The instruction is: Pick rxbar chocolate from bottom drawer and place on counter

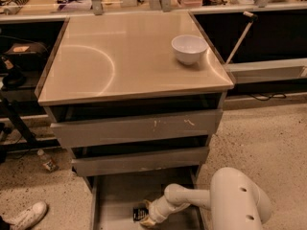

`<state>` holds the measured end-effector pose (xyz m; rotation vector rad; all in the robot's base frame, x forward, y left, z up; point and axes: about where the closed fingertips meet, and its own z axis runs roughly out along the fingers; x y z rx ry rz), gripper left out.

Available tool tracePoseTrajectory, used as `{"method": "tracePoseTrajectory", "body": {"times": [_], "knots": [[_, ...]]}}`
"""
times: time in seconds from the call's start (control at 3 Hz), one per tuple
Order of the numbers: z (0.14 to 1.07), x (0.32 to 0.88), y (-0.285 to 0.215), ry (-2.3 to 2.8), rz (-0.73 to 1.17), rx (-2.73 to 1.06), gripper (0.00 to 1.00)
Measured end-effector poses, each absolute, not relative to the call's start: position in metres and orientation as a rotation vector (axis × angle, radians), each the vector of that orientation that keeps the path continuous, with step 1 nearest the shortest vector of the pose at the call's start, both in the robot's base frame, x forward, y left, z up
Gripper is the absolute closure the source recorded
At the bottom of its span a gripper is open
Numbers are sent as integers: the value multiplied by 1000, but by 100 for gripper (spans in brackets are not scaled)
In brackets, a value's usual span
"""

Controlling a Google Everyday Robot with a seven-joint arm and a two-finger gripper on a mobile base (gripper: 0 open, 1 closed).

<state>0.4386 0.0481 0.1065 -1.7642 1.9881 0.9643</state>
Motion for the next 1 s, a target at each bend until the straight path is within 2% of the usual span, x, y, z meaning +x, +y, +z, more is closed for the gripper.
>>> {"method": "tracePoseTrajectory", "body": {"times": [0.33, 1.0], "knots": [[106, 439, 48, 1988, 964, -1764, 100], [114, 439, 48, 1988, 965, -1764, 100]]}}
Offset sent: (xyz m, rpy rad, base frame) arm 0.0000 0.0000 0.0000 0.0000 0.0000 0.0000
